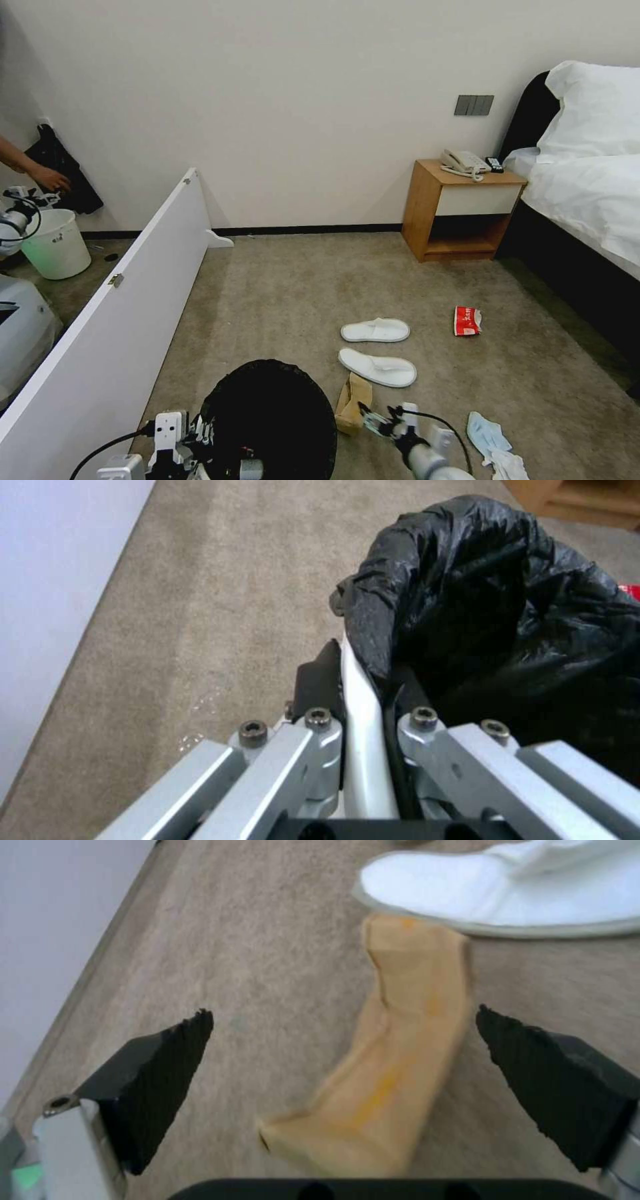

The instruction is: Pick up the trash bin, then pick up the garbage from the floor and place it into the trash bin.

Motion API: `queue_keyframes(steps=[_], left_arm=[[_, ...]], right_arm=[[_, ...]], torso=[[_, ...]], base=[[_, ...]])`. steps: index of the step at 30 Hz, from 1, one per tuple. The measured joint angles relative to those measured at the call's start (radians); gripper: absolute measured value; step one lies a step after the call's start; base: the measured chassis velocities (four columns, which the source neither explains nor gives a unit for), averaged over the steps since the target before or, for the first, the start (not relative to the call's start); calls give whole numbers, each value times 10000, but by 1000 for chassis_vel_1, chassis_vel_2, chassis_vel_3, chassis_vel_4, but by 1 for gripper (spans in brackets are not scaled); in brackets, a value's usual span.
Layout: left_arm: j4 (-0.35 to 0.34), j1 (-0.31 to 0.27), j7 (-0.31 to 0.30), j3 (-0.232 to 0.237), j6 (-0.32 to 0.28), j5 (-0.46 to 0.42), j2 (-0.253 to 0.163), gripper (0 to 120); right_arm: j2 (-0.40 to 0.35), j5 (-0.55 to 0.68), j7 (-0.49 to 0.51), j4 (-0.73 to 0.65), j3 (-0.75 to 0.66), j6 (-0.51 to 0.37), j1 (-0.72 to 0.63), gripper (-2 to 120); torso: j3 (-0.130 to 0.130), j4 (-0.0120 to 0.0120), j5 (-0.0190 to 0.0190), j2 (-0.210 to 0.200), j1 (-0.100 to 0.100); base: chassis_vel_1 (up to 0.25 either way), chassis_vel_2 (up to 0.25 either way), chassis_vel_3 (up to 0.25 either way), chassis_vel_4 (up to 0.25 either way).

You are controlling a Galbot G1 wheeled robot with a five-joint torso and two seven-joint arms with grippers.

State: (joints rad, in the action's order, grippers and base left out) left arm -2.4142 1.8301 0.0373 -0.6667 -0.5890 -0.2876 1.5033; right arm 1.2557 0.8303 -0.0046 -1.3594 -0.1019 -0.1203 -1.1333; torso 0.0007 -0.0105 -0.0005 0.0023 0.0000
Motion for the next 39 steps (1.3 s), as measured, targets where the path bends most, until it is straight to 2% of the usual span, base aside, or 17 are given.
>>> queue_keyframes(steps=[11, 25, 30, 39], left_arm=[[-186, 213, 10, -83, 62, 75, 58, 4], [-194, 160, 19, -17, 71, 75, -14, 4], [-207, 153, 21, -18, 71, 52, -68, 4], [-211, 144, 22, 40, 62, 52, -97, 4]], right_arm=[[607, 112, 1115, 780, 339, -806, 753, 100], [242, -260, 864, -297, -127, -643, 131, 100], [-103, -205, 842, -1076, -591, -633, -486, 100], [56, 233, 1417, -899, -854, -928, -581, 100]], torso=[[0, -3, 6, 0, 0], [0, -3, 6, 0, 0], [-1, -4, 6, 0, 0], [-1, -2, 7, 0, 0]], base=[[0, 0, 0, 0], [0, 0, 0, 0], [0, 0, 0, 0], [0, 0, 0, 0]])
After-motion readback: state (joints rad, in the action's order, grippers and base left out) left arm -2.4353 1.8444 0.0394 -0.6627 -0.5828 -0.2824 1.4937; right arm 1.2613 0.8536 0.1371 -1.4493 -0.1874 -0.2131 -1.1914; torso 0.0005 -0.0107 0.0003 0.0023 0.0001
